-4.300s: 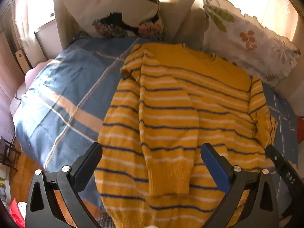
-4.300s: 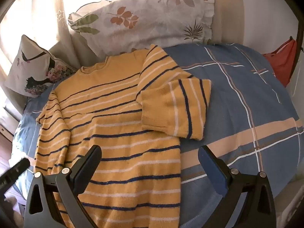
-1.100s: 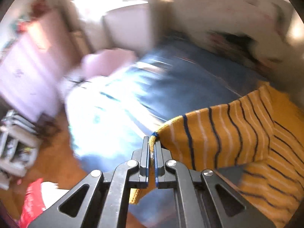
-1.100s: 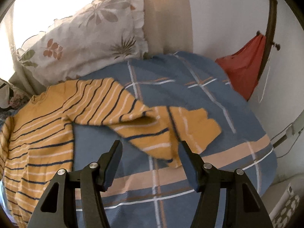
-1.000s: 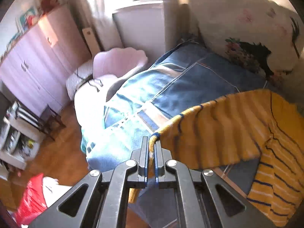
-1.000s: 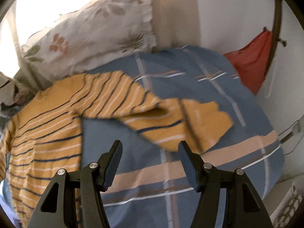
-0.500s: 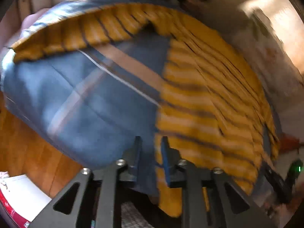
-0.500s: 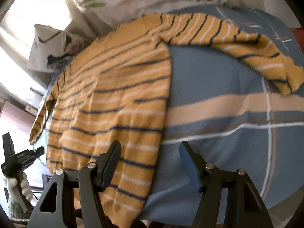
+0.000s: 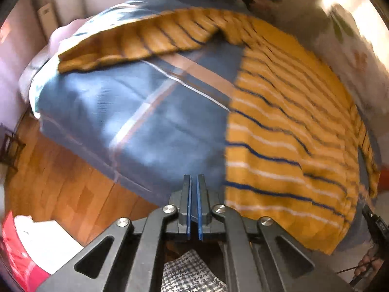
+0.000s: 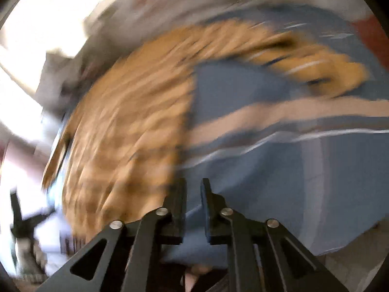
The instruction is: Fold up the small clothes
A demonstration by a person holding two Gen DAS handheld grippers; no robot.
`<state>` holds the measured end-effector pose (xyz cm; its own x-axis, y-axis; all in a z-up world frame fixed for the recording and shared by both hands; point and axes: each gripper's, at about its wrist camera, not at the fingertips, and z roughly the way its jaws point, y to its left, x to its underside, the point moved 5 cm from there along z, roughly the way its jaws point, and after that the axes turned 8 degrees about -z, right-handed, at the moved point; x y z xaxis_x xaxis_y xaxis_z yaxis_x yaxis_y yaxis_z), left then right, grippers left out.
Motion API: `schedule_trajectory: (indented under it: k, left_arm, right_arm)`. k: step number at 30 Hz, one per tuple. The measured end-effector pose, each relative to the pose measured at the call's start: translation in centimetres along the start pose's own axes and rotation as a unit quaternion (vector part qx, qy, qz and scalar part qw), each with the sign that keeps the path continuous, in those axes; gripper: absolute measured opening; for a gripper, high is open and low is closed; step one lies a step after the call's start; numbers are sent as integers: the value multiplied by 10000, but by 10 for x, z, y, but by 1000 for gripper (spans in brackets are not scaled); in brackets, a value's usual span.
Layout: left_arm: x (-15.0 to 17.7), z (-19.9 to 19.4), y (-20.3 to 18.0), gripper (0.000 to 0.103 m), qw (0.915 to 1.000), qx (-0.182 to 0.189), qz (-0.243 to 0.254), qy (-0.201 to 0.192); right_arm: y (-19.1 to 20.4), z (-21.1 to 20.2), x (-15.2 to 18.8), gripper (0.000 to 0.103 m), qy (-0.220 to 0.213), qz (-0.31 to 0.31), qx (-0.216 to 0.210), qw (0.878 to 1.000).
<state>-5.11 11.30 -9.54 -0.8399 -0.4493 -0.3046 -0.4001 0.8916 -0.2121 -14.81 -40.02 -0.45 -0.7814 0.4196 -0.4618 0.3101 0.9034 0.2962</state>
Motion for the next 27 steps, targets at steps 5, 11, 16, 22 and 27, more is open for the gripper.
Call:
schedule_trajectory:
  k: [5, 11, 16, 22, 27]
  left_arm:
    - [-18, -17, 12, 4, 9986, 220, -448, -163]
    - [-24, -14, -16, 4, 9989, 427, -178, -50]
    - [-28, -17, -38, 4, 9991, 429, -10, -69]
    - [-48, -24, -36, 4, 9991, 308, -66, -274]
    - [-65, -16, -31, 4, 9991, 336, -153, -231]
  right_arm:
    - [-113, -27, -43, 73, -912, 1607, 737, 9800]
    - [-163, 5, -75, 74, -811, 2255, 746, 9680]
    - [-159, 1, -104, 9, -998, 2224, 336, 9693]
    - [-202, -67, -158, 9, -1782, 2231, 1329, 9491]
    - [-167, -79, -194, 9, -1998, 1877, 1320, 9526]
